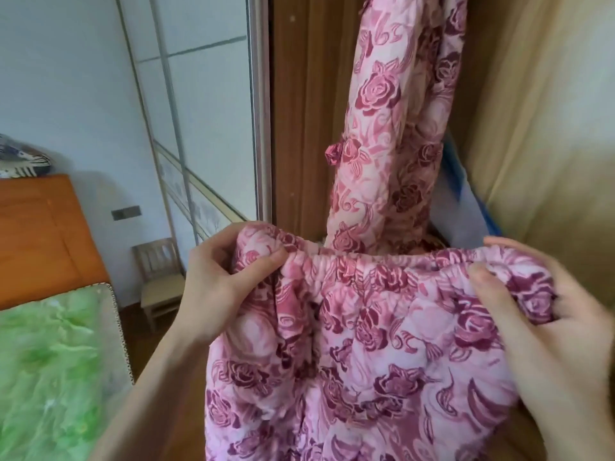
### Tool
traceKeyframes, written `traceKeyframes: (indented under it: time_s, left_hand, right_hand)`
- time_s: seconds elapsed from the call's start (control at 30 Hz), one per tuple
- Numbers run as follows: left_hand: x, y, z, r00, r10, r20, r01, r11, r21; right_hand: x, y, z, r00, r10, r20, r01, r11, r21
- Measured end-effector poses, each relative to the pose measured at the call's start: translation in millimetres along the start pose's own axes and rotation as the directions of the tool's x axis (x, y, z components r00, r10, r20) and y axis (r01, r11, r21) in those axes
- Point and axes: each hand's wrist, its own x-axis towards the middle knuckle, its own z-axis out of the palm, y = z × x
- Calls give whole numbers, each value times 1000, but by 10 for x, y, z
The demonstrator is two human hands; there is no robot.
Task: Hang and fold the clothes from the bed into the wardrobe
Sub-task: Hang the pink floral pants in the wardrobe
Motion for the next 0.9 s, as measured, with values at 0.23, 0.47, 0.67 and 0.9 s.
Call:
traceKeyframes:
  time_s: [0.23, 0.47, 0.67, 0.9]
  left_hand:
    - [530, 99, 203, 991, 73, 114, -57, 989, -134]
    - [1086, 659, 572, 971, 215, 107, -194, 964, -184]
    - [1460, 839, 939, 966, 248, 80, -231, 957, -177]
    - [1760, 891, 1215, 939, 321, 122, -291, 933, -213]
  right_hand:
    - [469, -302, -52, 994, -50, -100, 45, 998, -53]
    - [1092, -722, -337, 973, -143, -181, 150, 988, 27]
    - [1292, -718, -442, 974, -107, -198, 109, 994, -3]
    - [1462, -620, -461, 966, -28, -257, -40, 966, -256]
